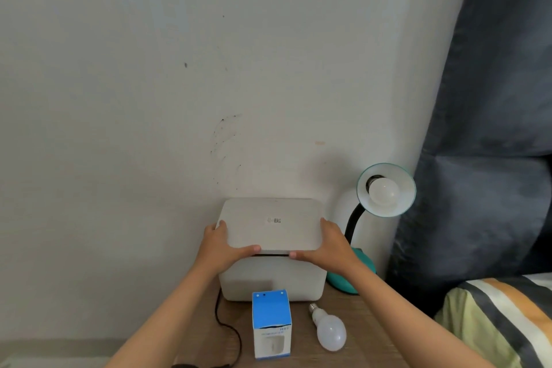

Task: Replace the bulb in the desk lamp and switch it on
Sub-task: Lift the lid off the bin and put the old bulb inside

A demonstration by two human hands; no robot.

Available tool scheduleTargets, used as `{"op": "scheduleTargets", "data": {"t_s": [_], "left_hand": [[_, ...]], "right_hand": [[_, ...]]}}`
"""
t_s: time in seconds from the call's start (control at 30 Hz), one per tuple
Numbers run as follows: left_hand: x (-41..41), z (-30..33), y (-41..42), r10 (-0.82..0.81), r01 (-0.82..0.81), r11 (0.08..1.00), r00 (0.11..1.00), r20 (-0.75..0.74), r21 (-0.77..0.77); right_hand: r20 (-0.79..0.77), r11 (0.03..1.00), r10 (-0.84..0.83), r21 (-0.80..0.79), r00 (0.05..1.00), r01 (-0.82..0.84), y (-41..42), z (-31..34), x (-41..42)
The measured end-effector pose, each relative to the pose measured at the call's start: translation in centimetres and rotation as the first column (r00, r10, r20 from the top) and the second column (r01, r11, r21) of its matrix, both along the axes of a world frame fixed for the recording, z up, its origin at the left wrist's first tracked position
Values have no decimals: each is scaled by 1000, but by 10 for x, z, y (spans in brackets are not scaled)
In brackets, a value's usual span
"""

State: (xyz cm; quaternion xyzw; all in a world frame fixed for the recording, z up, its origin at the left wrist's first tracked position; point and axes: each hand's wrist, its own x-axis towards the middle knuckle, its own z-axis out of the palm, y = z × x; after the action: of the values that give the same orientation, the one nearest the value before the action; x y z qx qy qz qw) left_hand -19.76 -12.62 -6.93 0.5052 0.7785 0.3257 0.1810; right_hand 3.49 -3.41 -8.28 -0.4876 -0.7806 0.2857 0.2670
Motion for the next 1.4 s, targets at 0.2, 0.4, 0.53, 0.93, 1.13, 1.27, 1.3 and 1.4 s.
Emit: {"op": "scheduleTargets", "data": {"t_s": [0.2,0.4,0.53,0.93,1.13,1.27,1.3,1.4], "left_hand": [[10,24,-13,-7,8,997,1000,-9,81],[43,25,-62,16,-19,984,1000,18,175],[75,4,-109,41,-48,985,998,41,168],[159,-97,-254,16,-18,999,999,41,45],[173,-127,-273,24,-23,988,1000,2,-156],[174,-136,-273,26,-35,973,999,-43,-227],[174,-137,-273,21,-34,972,998,-60,-233],[170,-138,-266,-6,-18,961,996,-84,-278]], "right_hand": [[-63,997,0,75,998,4,-16,25,9],[-92,983,-23,177,995,39,-60,35,40],[-72,977,-37,209,997,51,-105,25,70],[11,998,3,63,1000,-4,-248,-77,153],[153,991,-55,-116,987,73,-275,-118,160],[165,989,-51,-126,985,72,-277,-128,156],[172,989,-52,-131,984,75,-276,-128,155],[227,986,-107,-100,968,132,-267,-128,150]]}}
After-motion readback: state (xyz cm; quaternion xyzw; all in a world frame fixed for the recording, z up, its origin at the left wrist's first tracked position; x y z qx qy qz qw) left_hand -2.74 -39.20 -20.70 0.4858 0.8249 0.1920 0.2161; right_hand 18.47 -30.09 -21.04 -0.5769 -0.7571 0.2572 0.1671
